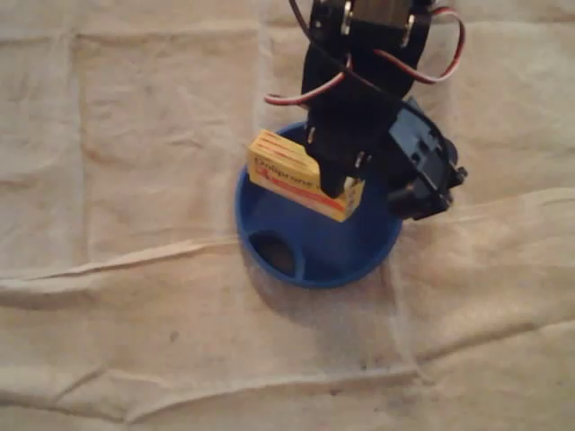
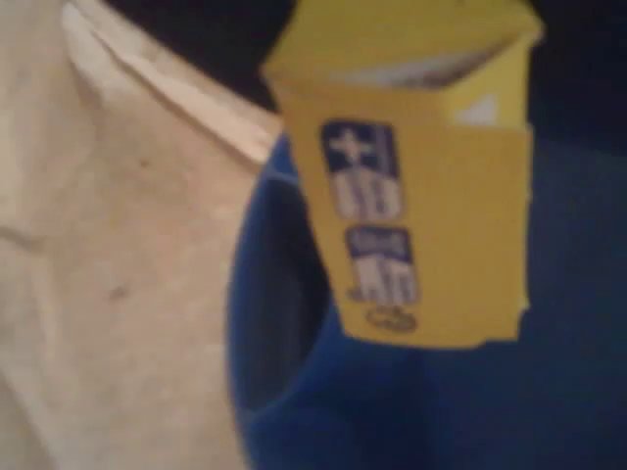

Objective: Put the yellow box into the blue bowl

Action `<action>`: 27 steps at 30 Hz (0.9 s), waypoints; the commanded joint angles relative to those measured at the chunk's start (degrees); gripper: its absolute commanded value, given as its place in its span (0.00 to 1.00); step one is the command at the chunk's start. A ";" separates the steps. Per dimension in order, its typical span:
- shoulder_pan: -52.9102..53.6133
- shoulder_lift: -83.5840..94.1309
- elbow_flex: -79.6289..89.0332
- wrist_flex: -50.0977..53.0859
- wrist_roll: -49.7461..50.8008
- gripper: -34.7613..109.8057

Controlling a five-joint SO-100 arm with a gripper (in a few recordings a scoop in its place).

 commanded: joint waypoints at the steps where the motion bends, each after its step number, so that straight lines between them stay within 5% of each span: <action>1: -0.44 1.93 -4.39 0.00 0.00 0.37; 15: 0.09 2.90 -4.83 0.09 0.00 0.39; 23: -0.62 9.58 -4.39 0.09 0.00 0.24; 27: -2.02 13.62 -3.96 0.70 0.00 0.25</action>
